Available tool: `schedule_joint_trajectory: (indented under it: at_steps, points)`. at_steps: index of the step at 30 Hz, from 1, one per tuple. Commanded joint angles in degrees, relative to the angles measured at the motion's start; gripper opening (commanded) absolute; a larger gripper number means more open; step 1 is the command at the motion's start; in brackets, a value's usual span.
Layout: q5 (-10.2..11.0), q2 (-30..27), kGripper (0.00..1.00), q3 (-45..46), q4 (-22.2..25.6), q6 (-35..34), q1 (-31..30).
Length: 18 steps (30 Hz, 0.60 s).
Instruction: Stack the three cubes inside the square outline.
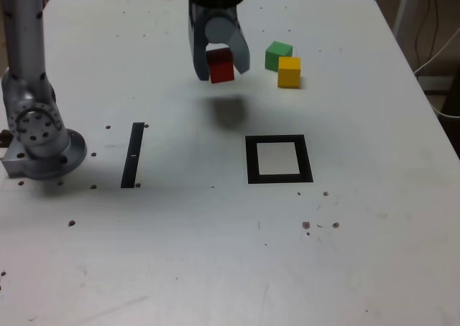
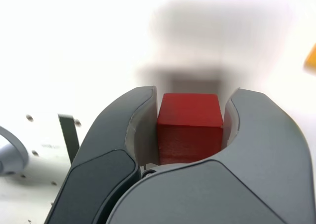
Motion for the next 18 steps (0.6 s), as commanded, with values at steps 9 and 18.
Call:
schedule_joint_trajectory:
  at_steps: [9, 18]
  points:
    - [-0.09, -1.7, 0.29, -1.19, 1.03, -10.48, -15.05]
    - [0.32, 0.17, 0.29, -4.39, 2.13, -18.16, -25.17]
